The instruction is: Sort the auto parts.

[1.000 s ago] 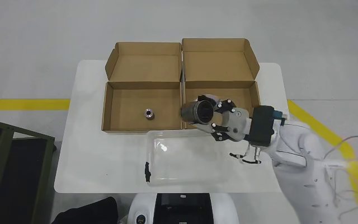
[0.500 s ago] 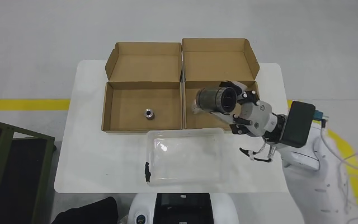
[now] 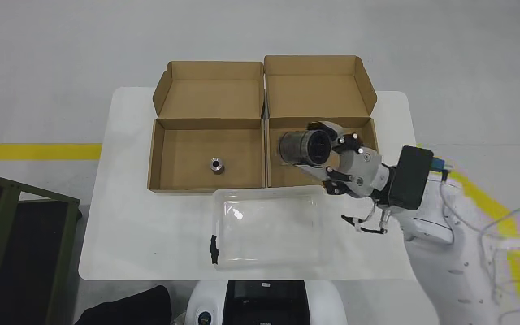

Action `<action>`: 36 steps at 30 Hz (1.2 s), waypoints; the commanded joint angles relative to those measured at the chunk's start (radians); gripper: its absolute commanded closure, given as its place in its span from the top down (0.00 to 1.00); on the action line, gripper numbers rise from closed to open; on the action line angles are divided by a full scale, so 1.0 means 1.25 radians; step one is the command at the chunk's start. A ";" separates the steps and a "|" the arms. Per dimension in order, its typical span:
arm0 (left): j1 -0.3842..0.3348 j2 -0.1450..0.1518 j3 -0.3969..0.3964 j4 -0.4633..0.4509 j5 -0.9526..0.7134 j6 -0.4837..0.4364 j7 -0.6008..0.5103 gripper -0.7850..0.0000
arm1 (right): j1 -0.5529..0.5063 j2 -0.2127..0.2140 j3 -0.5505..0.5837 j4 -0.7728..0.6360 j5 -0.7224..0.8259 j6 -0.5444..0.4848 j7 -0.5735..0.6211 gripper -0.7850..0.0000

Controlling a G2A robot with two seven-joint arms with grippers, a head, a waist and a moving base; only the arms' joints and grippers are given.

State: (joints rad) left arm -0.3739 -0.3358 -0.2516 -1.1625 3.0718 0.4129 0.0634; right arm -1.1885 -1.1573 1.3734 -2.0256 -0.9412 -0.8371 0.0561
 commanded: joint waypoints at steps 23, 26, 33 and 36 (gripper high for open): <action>0.000 0.000 0.000 0.000 0.000 0.000 0.000 1.00 | 0.103 -0.019 -0.247 0.148 -0.083 0.053 0.168 0.00; 0.000 0.000 0.000 0.000 0.000 0.000 0.000 1.00 | 0.130 -0.027 -0.286 0.182 -0.090 0.072 0.180 0.00; 0.000 0.000 0.000 0.000 0.000 0.000 0.000 1.00 | 0.191 -0.047 -0.356 0.255 -0.114 0.133 0.208 0.00; 0.000 0.000 0.000 0.000 0.000 0.000 0.000 1.00 | 0.220 -0.056 -0.380 0.282 -0.128 0.164 0.222 0.00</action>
State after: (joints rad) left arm -0.3739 -0.3358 -0.2516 -1.1625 3.0718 0.4129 0.0634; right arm -0.9268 -1.2237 0.9065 -1.6838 -1.0923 -0.6457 0.3261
